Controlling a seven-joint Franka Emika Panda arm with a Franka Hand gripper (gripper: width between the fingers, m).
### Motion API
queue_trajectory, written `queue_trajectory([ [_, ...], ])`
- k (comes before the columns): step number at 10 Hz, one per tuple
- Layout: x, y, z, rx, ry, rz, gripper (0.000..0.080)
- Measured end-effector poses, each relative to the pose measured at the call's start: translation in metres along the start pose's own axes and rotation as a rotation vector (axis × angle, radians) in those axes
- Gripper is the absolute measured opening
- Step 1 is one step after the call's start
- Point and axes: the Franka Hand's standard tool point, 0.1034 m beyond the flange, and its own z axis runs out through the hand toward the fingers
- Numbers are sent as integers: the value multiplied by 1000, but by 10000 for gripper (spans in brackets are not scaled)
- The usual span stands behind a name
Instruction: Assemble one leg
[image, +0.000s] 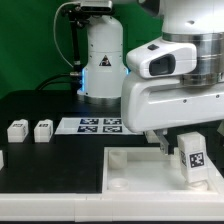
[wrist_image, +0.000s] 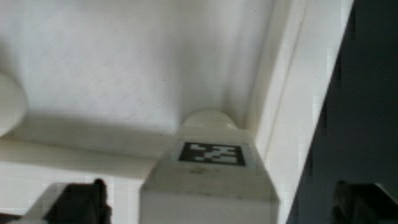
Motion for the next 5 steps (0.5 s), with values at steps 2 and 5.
queue_trajectory([
  [2,0,0,0,0,-1,30,391],
  [5,0,-3,1,3,-1,240,290],
])
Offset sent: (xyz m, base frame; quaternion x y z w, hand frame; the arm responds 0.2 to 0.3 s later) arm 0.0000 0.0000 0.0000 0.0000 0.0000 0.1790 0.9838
